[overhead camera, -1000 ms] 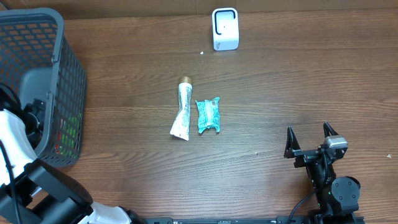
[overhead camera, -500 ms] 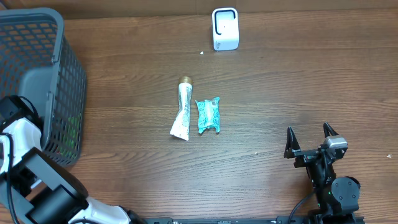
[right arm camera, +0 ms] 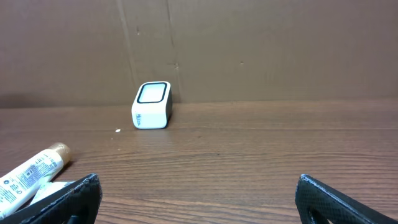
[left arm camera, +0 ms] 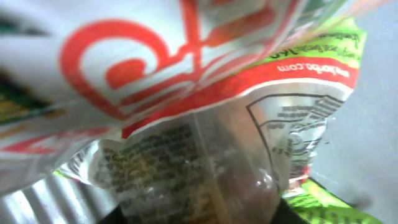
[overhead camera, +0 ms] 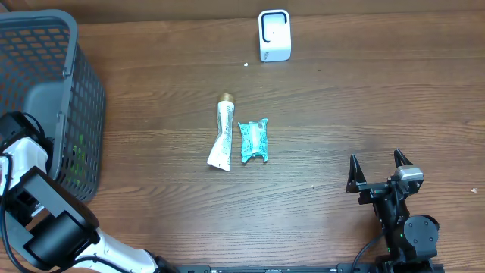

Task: Scan the item barcode
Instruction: 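Return the left gripper to the basket and grasp the green snack bag, then carry the green snack bag out and set it right of the packet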

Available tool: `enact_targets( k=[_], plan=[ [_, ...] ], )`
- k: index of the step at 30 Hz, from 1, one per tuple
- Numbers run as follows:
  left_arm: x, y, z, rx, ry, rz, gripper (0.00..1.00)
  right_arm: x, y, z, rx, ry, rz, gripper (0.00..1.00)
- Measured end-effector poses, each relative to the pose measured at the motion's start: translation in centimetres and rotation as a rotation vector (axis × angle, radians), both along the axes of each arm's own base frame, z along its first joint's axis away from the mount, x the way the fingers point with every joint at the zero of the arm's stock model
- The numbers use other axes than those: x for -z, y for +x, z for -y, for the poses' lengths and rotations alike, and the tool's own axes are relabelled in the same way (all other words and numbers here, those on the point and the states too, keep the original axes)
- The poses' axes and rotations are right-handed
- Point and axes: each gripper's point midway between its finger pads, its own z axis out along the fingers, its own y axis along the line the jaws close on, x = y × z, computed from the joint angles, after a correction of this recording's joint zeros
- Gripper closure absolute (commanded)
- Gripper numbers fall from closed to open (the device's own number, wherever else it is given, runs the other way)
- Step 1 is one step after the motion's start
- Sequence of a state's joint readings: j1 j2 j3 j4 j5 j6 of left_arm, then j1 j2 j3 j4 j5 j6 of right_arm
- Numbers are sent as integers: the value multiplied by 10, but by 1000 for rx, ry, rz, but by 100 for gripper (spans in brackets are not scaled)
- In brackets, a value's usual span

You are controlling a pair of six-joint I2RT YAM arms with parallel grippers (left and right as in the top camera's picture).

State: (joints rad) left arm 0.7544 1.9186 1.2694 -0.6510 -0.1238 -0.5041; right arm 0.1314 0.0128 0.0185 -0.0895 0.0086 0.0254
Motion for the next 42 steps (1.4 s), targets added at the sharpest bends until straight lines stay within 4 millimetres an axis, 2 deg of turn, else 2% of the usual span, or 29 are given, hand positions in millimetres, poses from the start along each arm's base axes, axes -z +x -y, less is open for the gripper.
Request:
enact_targets(
  k=[1,6,10,12,14,17,21,25,28,31,34,39,42],
  plan=[
    [0,0,0,5,-3,-3,96,0,0,0,0,0,1,0],
    [-6,3,3,37,-49,-24,96,0,0,0,0,0,0,0],
    [-13,8,20,71,-201,-23,96,0,0,0,0,0,0,0],
    [-21,17,30,94,-283,-1,96,0,0,0,0,0,0,0],
    [-37,28,34,117,-335,32,96,0,0,0,0,0,0,0],
    [-79,50,27,158,-331,109,96,0,0,0,0,0,1,0],
    [-155,71,17,216,-251,223,96,0,0,0,-1,0,0,0],
    [-227,76,16,261,-155,317,96,0,0,0,0,0,0,0],
    [-272,75,26,312,-96,379,96,0,0,0,0,0,1,0],
    [-312,72,47,401,-52,444,96,0,0,0,0,0,1,0],
    [-348,75,85,545,3,509,96,0,0,0,0,0,0,0],
    [-395,82,180,840,72,597,96,0,0,0,0,0,0,0],
    [-411,81,241,1018,81,632,96,0,0,0,-1,0,0,0]
  ],
)
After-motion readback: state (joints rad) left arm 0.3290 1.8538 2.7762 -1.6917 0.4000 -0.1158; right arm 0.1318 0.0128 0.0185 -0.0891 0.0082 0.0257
